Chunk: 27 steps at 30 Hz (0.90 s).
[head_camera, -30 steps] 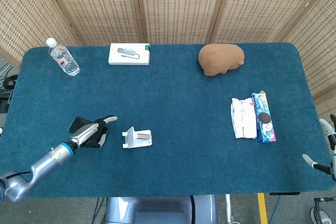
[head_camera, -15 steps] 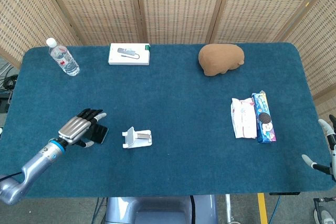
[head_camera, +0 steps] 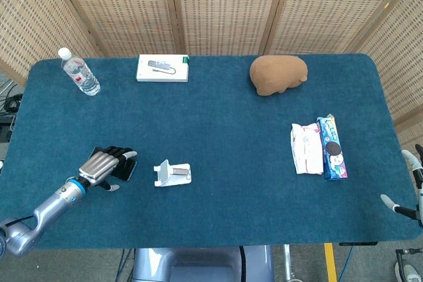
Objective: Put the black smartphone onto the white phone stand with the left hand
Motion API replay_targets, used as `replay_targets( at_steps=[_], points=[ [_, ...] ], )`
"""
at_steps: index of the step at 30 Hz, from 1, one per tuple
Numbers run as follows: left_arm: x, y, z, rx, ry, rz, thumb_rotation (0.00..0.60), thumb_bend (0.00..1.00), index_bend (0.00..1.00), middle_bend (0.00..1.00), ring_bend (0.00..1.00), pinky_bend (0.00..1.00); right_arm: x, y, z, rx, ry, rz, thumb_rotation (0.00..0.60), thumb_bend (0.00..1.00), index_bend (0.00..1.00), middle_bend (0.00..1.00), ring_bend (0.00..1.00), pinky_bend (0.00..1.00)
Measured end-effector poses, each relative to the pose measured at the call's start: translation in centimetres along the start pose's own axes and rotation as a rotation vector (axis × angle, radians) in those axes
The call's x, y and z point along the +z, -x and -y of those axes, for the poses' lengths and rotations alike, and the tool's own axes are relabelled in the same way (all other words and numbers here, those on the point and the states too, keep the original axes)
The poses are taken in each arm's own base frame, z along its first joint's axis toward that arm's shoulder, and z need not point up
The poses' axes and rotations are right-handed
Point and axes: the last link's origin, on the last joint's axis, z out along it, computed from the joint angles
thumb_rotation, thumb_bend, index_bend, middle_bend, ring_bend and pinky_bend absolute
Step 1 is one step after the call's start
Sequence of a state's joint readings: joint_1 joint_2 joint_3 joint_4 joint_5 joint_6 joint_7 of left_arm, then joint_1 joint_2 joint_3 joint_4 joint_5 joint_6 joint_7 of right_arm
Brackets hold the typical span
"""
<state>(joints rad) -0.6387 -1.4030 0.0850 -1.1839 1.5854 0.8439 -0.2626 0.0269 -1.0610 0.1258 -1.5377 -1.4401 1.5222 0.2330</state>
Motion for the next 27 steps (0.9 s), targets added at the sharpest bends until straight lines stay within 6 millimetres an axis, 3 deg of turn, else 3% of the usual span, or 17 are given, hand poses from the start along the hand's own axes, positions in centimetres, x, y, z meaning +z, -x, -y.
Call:
replay_targets(
  at_steps=[21, 27],
  points=[
    [1.2, -0.1, -0.2, 0.043, -0.029, 0.014, 0.6, 0.22, 0.18, 0.16, 0.17, 0.11, 0.1, 0.1, 0.0, 0.0, 0.003, 0.004, 0.6, 0.0, 0.1, 0.0, 0.0, 0.0],
    [1.4, 0.1, -0.4, 0.051, -0.032, 0.01, 0.6, 0.21, 0.27, 0.25, 0.23, 0.18, 0.1, 0.1, 0.0, 0.002, 0.003, 0.006, 0.6, 0.0, 0.1, 0.0, 0.0, 0.0]
  ],
)
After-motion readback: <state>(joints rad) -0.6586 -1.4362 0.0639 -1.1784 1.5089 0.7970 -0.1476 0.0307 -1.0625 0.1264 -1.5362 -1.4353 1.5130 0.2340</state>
